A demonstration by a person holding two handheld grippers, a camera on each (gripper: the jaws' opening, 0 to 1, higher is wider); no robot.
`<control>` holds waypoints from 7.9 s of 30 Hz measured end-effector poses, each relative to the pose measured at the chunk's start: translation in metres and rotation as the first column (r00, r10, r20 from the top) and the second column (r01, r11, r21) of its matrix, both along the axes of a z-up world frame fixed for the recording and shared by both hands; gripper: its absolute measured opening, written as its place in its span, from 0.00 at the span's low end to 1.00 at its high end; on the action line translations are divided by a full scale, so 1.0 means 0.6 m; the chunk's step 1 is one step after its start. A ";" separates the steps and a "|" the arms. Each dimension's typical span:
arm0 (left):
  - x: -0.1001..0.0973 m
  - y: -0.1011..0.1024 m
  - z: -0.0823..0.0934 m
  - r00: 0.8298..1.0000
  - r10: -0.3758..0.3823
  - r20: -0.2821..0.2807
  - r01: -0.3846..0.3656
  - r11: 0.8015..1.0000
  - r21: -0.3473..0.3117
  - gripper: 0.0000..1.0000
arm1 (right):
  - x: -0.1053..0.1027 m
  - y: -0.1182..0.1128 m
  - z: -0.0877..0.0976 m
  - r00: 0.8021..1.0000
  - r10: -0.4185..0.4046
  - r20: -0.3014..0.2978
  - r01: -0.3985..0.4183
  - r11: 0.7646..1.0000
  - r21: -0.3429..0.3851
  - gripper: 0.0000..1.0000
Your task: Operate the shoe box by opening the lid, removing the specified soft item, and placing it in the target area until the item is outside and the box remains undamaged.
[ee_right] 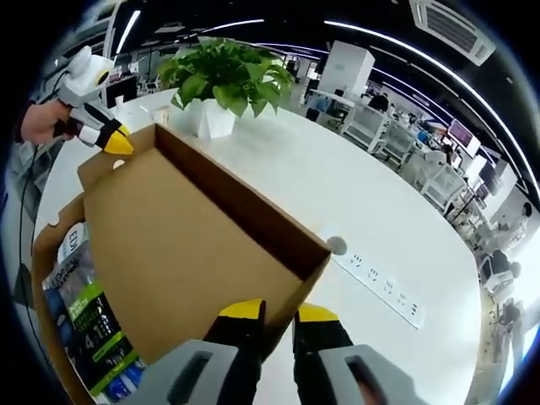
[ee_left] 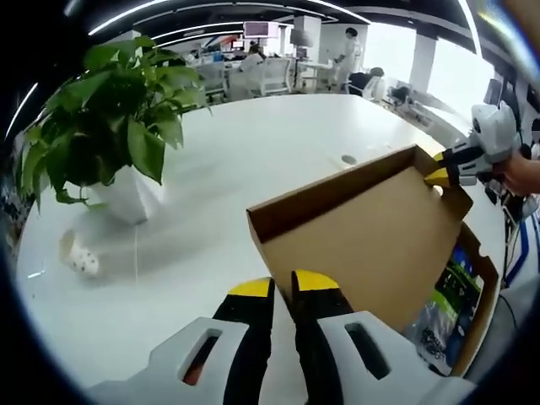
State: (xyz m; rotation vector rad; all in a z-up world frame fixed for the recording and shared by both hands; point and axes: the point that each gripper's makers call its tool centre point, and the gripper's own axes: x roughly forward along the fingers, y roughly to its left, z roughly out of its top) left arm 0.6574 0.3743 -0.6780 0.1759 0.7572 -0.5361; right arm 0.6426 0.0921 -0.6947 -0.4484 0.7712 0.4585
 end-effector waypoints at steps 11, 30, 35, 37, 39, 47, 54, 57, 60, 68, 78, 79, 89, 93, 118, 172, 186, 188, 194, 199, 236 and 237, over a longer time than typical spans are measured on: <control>-0.001 -0.001 -0.013 1.000 -0.001 -0.011 0.001 1.000 0.008 0.08 | 0.003 0.000 -0.013 1.000 -0.002 -0.018 0.002 1.000 0.001 0.08; 0.005 -0.004 -0.028 1.000 0.003 -0.017 -0.002 1.000 0.020 0.08 | 0.007 -0.003 -0.025 1.000 -0.004 -0.031 0.004 1.000 -0.002 0.08; 0.005 -0.005 -0.029 1.000 0.008 -0.014 -0.008 1.000 0.020 0.08 | 0.007 -0.004 -0.025 1.000 -0.002 -0.026 0.002 1.000 -0.005 0.08; 0.005 -0.005 -0.029 1.000 0.008 -0.014 -0.008 1.000 0.022 0.09 | 0.005 -0.004 -0.025 1.000 -0.006 -0.026 0.006 1.000 -0.006 0.08; 0.004 -0.007 -0.030 1.000 0.008 -0.014 -0.008 1.000 0.026 0.09 | 0.005 -0.004 -0.025 1.000 -0.007 -0.026 0.007 1.000 -0.009 0.08; 0.002 -0.008 -0.032 1.000 0.004 -0.019 -0.004 1.000 0.031 0.10 | 0.008 -0.006 -0.030 0.999 -0.011 -0.031 0.010 1.000 -0.004 0.08; 0.003 -0.007 -0.036 0.999 0.005 -0.036 -0.004 1.000 0.031 0.10 | 0.008 -0.004 -0.032 0.999 -0.017 -0.034 0.017 1.000 0.010 0.08; 0.000 -0.007 -0.037 0.998 0.013 -0.055 -0.012 1.000 0.015 0.11 | 0.008 -0.005 -0.032 0.999 -0.020 -0.031 0.020 1.000 0.006 0.08; -0.002 -0.003 -0.045 0.997 0.006 -0.072 -0.005 1.000 0.011 0.12 | 0.006 -0.006 -0.035 0.999 -0.022 -0.038 0.022 1.000 0.003 0.09; -0.013 -0.004 -0.050 0.997 0.006 -0.072 -0.004 1.000 0.022 0.12 | -0.008 -0.008 -0.047 0.998 -0.024 -0.052 0.024 1.000 0.002 0.09; -0.016 -0.002 -0.051 0.997 0.004 -0.075 -0.001 1.000 0.029 0.12 | -0.010 -0.007 -0.050 0.998 -0.014 -0.062 0.014 1.000 -0.005 0.10; -0.016 -0.001 -0.051 0.997 0.003 -0.077 -0.001 1.000 0.030 0.12 | -0.011 -0.007 -0.050 0.998 -0.011 -0.064 0.010 1.000 -0.008 0.10; -0.023 -0.002 -0.049 0.997 0.001 -0.080 0.001 0.999 0.035 0.12 | -0.017 -0.006 -0.049 0.998 -0.009 -0.070 0.009 1.000 -0.006 0.11; -0.025 -0.002 -0.049 0.997 0.003 -0.079 0.000 0.999 0.036 0.12 | -0.021 -0.006 -0.047 0.997 -0.007 -0.071 0.006 1.000 -0.006 0.11; -0.032 0.009 -0.016 1.000 0.009 -0.016 -0.008 0.999 0.046 0.18 | -0.044 -0.005 -0.006 0.999 -0.030 -0.031 0.031 0.999 0.044 0.18; -0.202 0.049 0.094 0.987 0.112 0.117 -0.093 0.983 -0.157 0.38 | -0.230 -0.009 0.096 0.993 -0.112 0.031 0.096 0.941 0.324 0.44; -0.248 0.029 0.102 0.987 0.088 0.134 -0.062 0.980 -0.187 0.38 | -0.286 -0.004 0.078 0.993 -0.117 0.017 0.104 0.933 0.346 0.44; -0.252 0.026 0.098 0.988 0.085 0.129 -0.060 0.980 -0.189 0.38 | -0.294 -0.001 0.075 0.992 -0.121 0.017 0.108 0.931 0.349 0.44; -0.275 0.013 0.094 0.989 0.069 0.132 -0.044 0.981 -0.188 0.38 | -0.316 0.008 0.069 0.990 -0.140 0.016 0.124 0.919 0.375 0.44; -0.291 0.005 0.095 0.989 0.064 0.130 -0.037 0.979 -0.200 0.38 | -0.327 0.011 0.064 0.982 -0.191 -0.011 0.175 0.876 0.449 0.44; -0.346 -0.077 0.001 0.999 0.012 -0.050 -0.023 0.971 -0.238 0.36 | -0.396 0.024 0.046 0.976 -0.213 -0.040 0.206 0.852 0.481 0.45; -0.346 -0.078 -0.002 0.998 0.015 -0.060 -0.029 0.969 -0.243 0.34 | -0.397 0.025 0.045 0.976 -0.212 -0.043 0.206 0.853 0.480 0.45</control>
